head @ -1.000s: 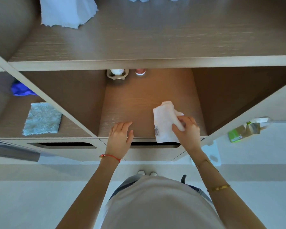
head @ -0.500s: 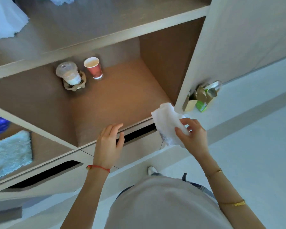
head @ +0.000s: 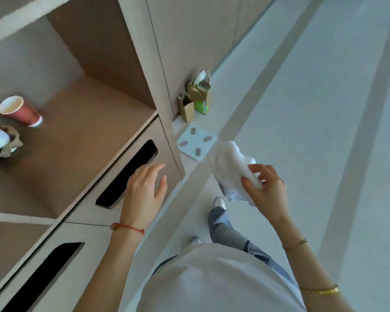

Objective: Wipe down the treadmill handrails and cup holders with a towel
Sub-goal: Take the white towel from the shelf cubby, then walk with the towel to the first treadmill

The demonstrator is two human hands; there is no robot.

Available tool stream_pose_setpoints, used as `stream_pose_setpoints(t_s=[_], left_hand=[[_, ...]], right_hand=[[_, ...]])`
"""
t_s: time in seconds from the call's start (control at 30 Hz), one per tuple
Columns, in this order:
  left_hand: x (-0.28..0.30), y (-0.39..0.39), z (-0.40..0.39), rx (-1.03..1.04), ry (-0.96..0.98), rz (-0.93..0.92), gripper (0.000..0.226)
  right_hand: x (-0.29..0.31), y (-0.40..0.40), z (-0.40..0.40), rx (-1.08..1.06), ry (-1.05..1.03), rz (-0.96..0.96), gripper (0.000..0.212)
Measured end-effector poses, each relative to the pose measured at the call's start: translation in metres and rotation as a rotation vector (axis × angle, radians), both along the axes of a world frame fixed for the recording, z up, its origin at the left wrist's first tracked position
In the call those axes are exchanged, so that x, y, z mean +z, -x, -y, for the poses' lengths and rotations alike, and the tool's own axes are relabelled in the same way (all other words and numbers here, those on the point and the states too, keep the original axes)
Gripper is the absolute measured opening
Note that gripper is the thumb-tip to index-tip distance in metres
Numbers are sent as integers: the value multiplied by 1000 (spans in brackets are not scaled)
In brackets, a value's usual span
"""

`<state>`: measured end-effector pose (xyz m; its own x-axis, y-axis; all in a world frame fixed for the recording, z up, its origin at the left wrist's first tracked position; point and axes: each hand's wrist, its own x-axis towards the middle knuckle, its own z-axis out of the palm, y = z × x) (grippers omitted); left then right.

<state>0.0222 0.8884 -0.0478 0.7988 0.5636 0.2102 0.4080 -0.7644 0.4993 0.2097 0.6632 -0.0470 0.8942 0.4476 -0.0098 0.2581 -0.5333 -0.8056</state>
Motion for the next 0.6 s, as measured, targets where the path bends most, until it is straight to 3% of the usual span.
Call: stream_pose_setpoints(t_s=[0.27,0.6], left_hand=[[3,-83,74,-307,-8,6,30],[1,-252,222,-618,34,54,34]], right_hand=[[0,-10,115,-323,-24,-36,16],[7,-76,290,-597,-5,-2,19]])
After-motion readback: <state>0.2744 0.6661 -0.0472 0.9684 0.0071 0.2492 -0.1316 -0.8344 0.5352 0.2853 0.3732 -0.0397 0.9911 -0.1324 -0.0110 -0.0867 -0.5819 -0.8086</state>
